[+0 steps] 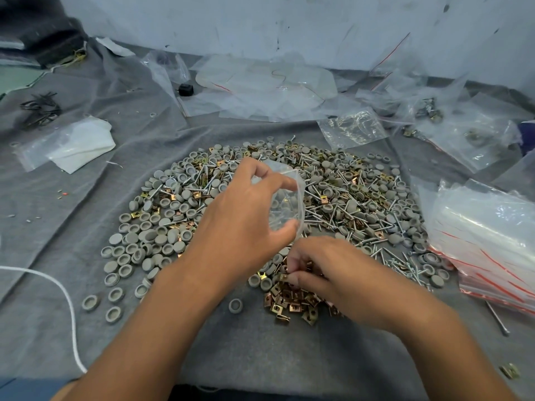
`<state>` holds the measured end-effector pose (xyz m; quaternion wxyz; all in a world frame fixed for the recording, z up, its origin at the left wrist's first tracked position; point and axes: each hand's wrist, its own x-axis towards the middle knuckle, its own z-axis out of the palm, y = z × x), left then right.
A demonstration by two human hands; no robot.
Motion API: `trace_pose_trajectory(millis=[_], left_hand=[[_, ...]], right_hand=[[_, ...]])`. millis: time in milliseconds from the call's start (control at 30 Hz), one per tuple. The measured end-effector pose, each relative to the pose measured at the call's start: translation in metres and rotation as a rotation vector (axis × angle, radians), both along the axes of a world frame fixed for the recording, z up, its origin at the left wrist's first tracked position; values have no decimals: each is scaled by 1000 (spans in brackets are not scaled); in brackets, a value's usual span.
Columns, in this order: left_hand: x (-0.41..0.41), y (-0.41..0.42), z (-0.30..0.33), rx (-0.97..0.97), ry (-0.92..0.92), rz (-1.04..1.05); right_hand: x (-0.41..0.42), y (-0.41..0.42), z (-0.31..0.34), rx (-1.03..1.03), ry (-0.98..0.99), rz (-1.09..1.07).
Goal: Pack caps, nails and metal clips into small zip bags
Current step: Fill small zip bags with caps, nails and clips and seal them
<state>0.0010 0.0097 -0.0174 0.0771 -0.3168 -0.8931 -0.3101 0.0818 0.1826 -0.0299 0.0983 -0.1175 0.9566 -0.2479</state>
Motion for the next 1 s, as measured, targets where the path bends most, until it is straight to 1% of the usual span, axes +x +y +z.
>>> trace_pose_trajectory(millis=[67, 167, 200, 233, 267, 367, 400, 567, 633, 700, 733, 767, 800, 867, 900, 933, 967, 1000], left_hand=[[0, 0, 0, -7, -2, 1], [1, 0, 0, -16, -6, 1], [1, 0, 0, -18, -10, -2], [2, 2, 0, -20, -12, -7], [3, 3, 1, -22, -11, -14], [7, 6, 3, -31, 5, -23], [7, 7, 3, -29, 9, -25], [4, 6, 0, -19, -11, -30], [3, 6, -1, -12, -8, -33], [3, 5, 0, 3, -16, -25], [3, 5, 1, 10, -25, -16], [2, 4, 1, 16, -28, -9], [2, 3, 2, 20, -28, -6], [1, 3, 2, 20, -22, -5], [1, 4, 1, 13, -20, -4], [1, 5, 1, 8, -24, -3], [1, 5, 0, 8, -33, -3], [2, 6, 0, 12, -41, -4]], right_hand=[[1, 8, 9, -153, -8, -27], [5, 16, 25, -527, -6, -109], [6, 17, 28, -602, 33, -131], [6, 15, 30, -614, 104, -153], [4, 12, 29, -557, 200, -181], [-1, -4, 23, -217, 467, -257], [-2, -9, 21, -172, 525, -277], [-3, -15, 19, -164, 765, -325], [-5, -19, 19, -109, 785, -321], [-4, -12, 25, -179, 753, -354], [-3, -1, 29, -234, 725, -407], [0, 15, 34, -264, 670, -486], [4, 32, 38, -237, 553, -574], [15, 64, 36, -62, 164, -690], [20, 75, 32, 32, -21, -702], [24, 81, 27, 116, -149, -690], [27, 83, 22, 179, -218, -674], [28, 84, 19, 215, -235, -667]])
